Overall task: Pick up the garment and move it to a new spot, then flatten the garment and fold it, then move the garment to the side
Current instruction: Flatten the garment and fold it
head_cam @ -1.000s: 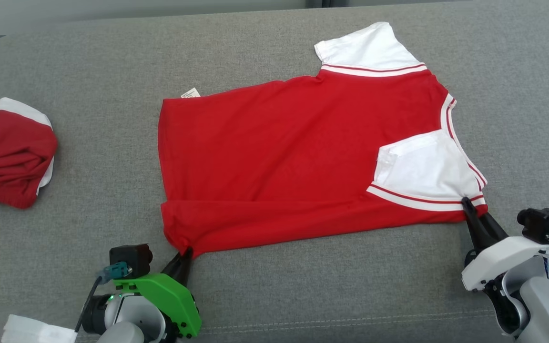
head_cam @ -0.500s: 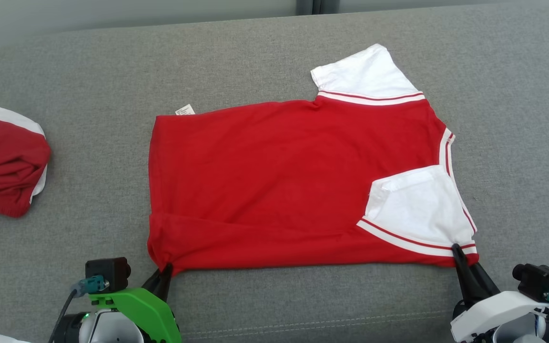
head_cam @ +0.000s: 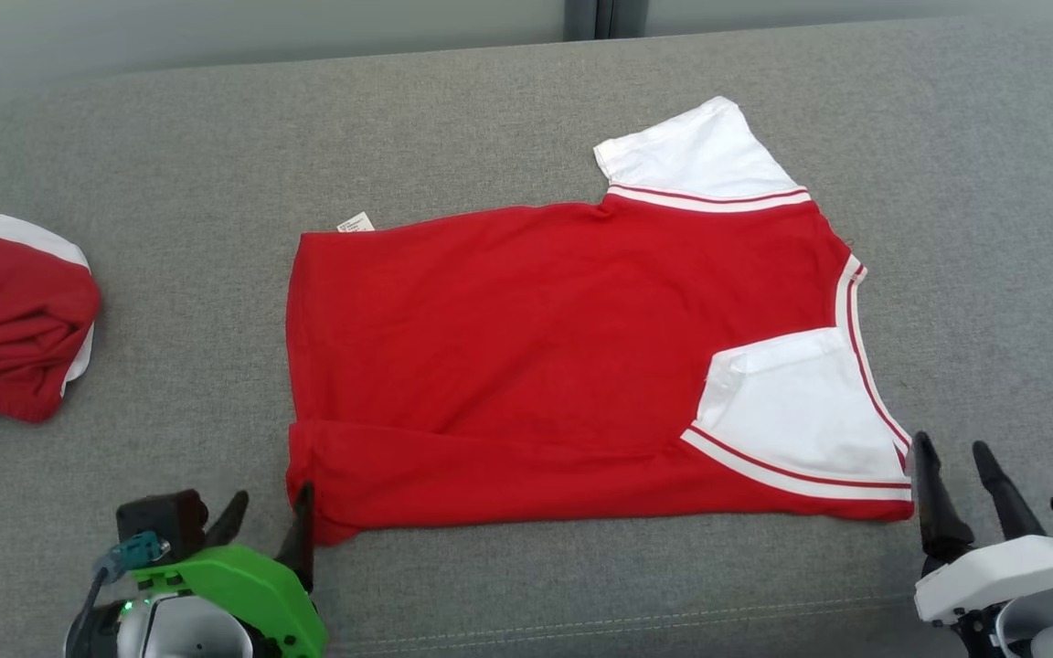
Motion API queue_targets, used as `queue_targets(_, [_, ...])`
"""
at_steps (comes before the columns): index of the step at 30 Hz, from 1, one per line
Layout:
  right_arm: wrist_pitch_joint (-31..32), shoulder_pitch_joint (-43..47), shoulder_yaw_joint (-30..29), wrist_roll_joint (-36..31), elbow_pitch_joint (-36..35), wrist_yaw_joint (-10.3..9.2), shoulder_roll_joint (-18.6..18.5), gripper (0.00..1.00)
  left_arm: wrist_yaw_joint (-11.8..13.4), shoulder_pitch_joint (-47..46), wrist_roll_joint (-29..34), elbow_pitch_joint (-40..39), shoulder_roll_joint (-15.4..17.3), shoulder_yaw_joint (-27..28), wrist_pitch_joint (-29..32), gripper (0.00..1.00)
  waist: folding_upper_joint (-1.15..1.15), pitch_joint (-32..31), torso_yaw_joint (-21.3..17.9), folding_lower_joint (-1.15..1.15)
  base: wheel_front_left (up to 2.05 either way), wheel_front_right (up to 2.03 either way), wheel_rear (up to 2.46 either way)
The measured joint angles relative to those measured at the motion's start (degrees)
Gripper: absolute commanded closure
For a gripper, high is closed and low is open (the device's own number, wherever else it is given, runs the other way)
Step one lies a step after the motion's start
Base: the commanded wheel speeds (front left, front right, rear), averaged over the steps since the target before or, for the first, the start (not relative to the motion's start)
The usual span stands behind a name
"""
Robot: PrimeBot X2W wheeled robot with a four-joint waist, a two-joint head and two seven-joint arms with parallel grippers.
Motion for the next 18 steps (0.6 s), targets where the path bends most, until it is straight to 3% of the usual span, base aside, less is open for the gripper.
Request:
queue_targets(6, [-0.46, -0.76, -5.16, -2.23, -2.36, 0.00, -0.05, 0.00, 2.31, -1.19, 2.56, -1.53, -0.52, 2.44, -6.61, 0.00, 0.00, -0.78, 0.04, 0.00, 0.00, 0.00, 0.00])
queue_targets(11, [0.13, -3.60, -7.01, -3.80, -3.85, 0.00, -1.33, 0.00, 2.75, -4.49, 4.46, -1.85, -1.80, 3.70, -12.11, 0.00, 0.00, -1.15, -0.60, 0.00, 0.00, 0.00, 0.00])
queue_targets(18, [2.38, -11.88, -7.39, -3.99, -2.63, 0.00, -4.46, 0.00, 2.48, -10.37, 6.49, 0.42, -3.28, 3.88, -15.21, 0.00, 0.00, -0.17, -1.64, 0.00, 0.00, 0.00, 0.00])
